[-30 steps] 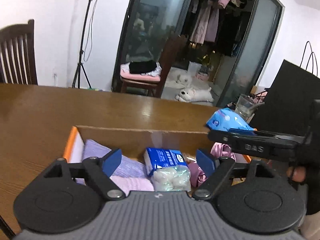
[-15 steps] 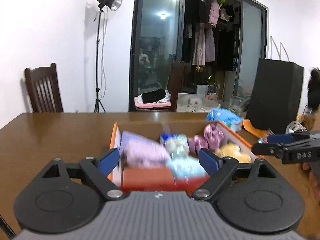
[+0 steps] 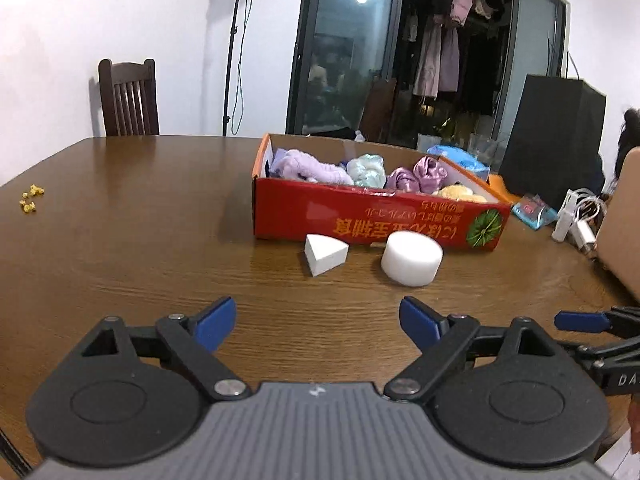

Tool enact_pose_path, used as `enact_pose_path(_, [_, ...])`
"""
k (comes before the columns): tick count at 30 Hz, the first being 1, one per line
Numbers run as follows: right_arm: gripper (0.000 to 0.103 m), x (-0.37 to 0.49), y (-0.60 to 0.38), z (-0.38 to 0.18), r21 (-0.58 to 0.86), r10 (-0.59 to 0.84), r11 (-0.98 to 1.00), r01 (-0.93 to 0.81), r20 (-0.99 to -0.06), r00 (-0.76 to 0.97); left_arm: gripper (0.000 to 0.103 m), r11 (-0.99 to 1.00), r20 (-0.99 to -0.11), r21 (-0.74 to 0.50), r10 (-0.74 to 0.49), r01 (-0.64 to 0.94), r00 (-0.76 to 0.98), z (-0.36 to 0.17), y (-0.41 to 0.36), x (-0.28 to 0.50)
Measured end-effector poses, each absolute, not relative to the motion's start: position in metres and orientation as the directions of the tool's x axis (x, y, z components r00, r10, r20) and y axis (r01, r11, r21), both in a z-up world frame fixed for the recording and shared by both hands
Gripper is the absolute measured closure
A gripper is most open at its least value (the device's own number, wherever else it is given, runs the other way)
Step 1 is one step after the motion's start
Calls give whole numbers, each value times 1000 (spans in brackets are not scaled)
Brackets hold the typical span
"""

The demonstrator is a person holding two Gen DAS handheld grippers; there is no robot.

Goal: Organize soft objects
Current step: 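Close the left tool on the white wedge while the right tool grasps the foam puff, then carry the wedge and foam puff into the box and open both tools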

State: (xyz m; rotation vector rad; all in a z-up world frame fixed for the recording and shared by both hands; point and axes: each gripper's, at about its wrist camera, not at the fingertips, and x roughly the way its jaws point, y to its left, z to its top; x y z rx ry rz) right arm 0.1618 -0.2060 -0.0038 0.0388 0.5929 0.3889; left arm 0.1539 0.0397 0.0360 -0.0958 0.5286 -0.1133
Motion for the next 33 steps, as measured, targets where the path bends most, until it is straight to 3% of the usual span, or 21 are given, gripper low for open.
enact_pose_path(8, [19,172,-194,0,138,378,921,-364,-536,755,14,987,-509,-133,-145,90,848,29,38,183])
enact_pose_path(12, [20,195,-183,2,128,381,919,-373,-531,757,32,988,-527,-119,-144,94,837,23,35,218])
enact_pose_path(20, [21,262,-145,0,90,396,906,-413,-523,755,38,986,-568,-98,-164,132,807,9,28,287])
enact_pose_path(22, [24,280,-134,-5,70,387,905,-420,-544,744,43,984,-578,-104,-179,146,796,4,27,298])
enact_pose_path(23, [27,287,-129,-6,69,392,902,-427,-549,739,52,983,-584,-112,-185,147,791,2,27,303])
enact_pose_path(25, [34,298,-124,-9,77,408,893,-444,-558,723,59,978,-582,-134,-207,158,786,-1,28,309])
enact_pose_path(26, [46,302,-121,-10,78,416,887,-455,-562,715,65,975,-580,-144,-222,170,783,-2,29,309])
enact_pose_path(33, [47,311,-123,-15,125,457,870,-476,-566,686,67,963,-570,-206,-260,171,779,-2,35,312])
